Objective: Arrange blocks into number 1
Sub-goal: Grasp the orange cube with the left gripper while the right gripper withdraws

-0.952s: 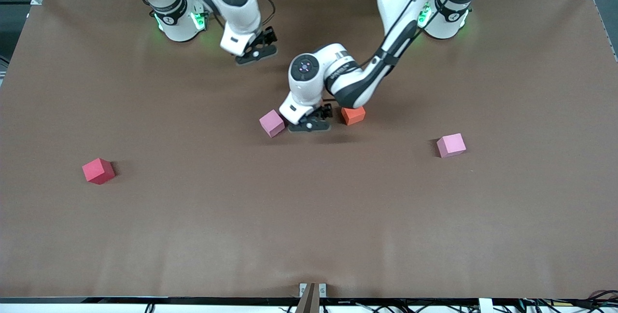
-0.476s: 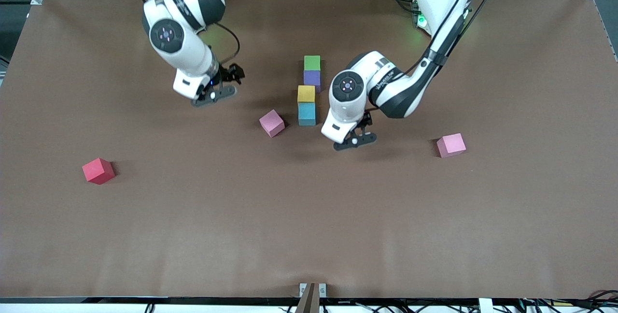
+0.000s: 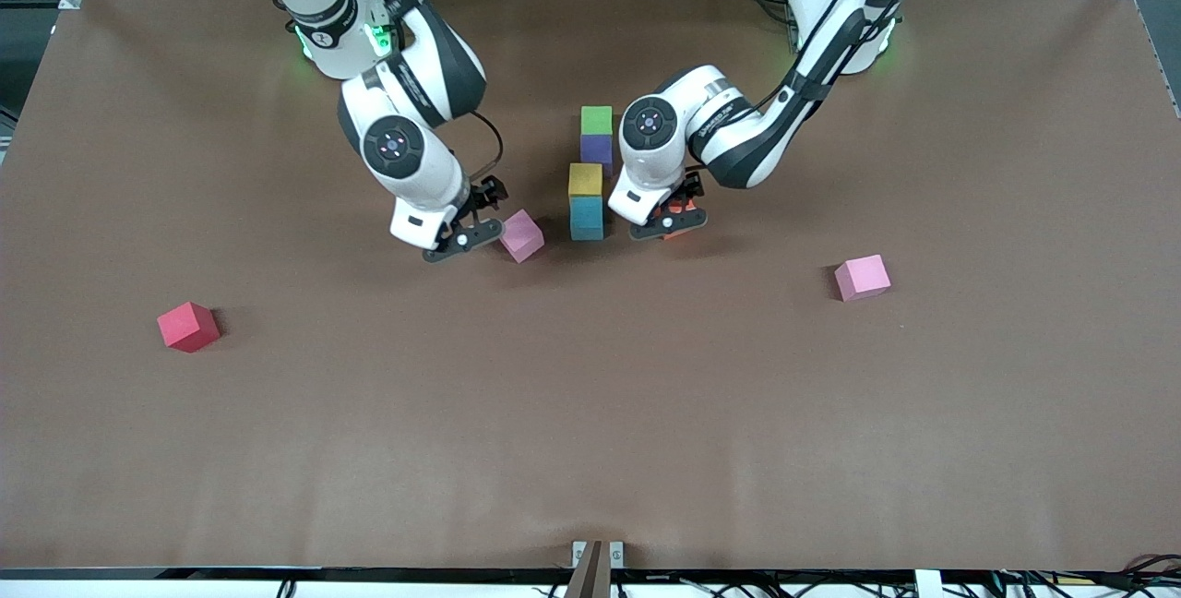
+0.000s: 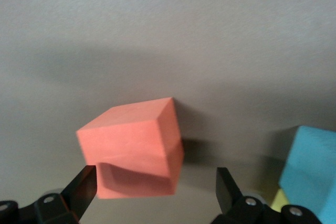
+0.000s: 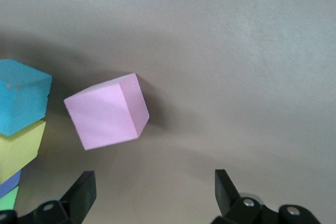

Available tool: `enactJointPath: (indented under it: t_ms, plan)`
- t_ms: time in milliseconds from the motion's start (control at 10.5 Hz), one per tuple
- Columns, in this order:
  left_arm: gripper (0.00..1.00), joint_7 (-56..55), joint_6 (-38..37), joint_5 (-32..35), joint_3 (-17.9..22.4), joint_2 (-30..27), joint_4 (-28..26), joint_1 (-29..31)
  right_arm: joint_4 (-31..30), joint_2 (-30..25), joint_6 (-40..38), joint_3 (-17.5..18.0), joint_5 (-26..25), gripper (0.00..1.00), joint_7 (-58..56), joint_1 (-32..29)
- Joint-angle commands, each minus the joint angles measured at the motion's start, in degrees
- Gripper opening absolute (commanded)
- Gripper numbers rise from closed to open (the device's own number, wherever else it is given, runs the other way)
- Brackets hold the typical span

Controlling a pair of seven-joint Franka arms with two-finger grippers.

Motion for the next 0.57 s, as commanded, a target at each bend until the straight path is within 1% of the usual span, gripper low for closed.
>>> enactJointPath:
  t_ms: [0,190,286,476]
  plan:
    - [1.00,-0.41,0.98,-0.75,-0.16,-4.08,-4.70,2.25,1.12,2.62,3.37,0.28,1.71,1.00,-0.65,1.12]
    - [1.00,-0.59,1.16,-0.75,-0.25,-3.39,-4.70,2.69,1.12,3.68,4.97,0.37,7.24,1.00,-0.92,2.62]
    - [1.00,-1.02,1.59,-0.83,-0.25,-2.34,-4.70,2.61,1.12,4.03,5.15,0.46,7.61,1.00,-1.00,2.80]
    - [1.00,-4.01,5.63,-0.75,-0.25,-0.75,-4.70,2.08,1.12,5.00,6.98,0.37,7.53,1.00,-3.89,3.06]
